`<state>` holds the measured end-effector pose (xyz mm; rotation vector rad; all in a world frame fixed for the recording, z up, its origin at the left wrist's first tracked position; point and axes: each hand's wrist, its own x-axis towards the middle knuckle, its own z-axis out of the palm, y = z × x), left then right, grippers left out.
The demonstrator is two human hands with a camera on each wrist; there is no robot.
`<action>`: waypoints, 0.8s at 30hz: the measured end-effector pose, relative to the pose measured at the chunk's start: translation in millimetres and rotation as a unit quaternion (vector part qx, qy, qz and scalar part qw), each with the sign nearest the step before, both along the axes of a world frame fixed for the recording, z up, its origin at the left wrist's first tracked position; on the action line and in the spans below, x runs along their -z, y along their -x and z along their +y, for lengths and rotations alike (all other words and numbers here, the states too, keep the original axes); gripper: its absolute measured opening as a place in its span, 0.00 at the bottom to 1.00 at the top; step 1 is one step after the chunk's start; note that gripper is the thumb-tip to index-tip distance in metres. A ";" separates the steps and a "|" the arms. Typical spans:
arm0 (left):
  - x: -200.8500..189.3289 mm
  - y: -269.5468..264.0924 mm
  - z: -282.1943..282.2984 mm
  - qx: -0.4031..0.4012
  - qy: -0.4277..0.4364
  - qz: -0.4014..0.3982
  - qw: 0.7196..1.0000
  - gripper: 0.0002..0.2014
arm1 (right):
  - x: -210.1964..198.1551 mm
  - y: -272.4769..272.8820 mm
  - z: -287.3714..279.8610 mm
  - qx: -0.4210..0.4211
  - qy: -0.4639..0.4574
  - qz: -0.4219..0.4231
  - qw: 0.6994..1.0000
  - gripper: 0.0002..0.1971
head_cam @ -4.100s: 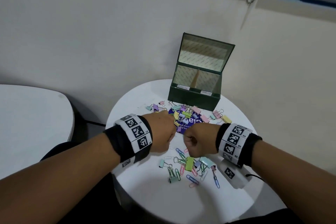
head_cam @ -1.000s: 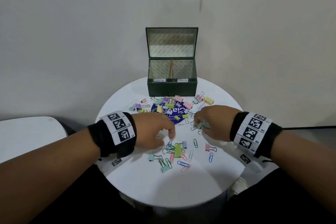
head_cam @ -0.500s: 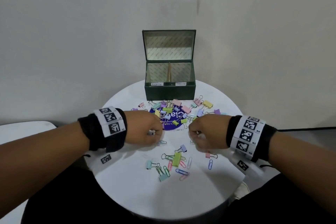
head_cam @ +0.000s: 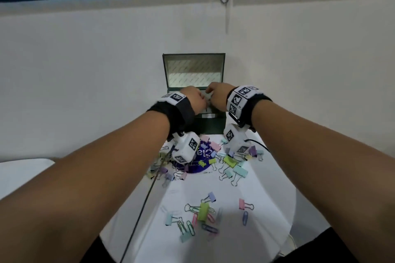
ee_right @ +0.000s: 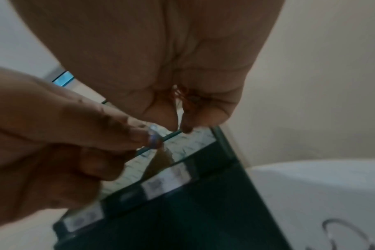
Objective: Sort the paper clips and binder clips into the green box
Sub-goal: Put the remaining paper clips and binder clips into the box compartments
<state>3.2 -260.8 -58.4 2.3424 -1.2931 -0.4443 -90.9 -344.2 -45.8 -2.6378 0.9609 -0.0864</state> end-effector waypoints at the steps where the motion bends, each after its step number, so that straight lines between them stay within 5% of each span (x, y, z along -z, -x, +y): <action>1: 2.5 -0.4 -3.0 0.002 -0.002 0.016 1.000 0.09 | 1.2 -2.1 -1.2 -0.010 0.005 0.008 1.000 0.19; 6: 9.1 -7.7 8.9 -0.016 0.069 0.170 0.983 0.14 | -4.7 10.8 -2.8 -0.044 0.009 0.030 0.999 0.26; 9: -2.0 -3.6 43.3 0.033 0.115 0.056 0.991 0.15 | -4.8 35.4 13.3 -0.048 0.002 -0.058 0.997 0.23; 11: -5.6 6.8 79.4 0.103 0.064 -0.041 0.992 0.09 | 3.2 55.5 33.0 -0.107 0.035 -0.032 0.993 0.17; 16: 18.1 34.4 156.6 0.272 -0.188 -0.083 0.940 0.05 | 37.3 102.3 101.0 -0.292 0.020 0.165 0.942 0.11; 21: 40.8 48.8 183.6 0.276 -0.207 -0.098 0.933 0.18 | 57.5 110.1 119.7 -0.295 0.037 0.207 0.932 0.07; 24: 42.7 50.7 187.1 0.285 -0.216 -0.125 0.926 0.17 | 55.3 111.6 115.4 -0.269 0.100 0.185 0.940 0.10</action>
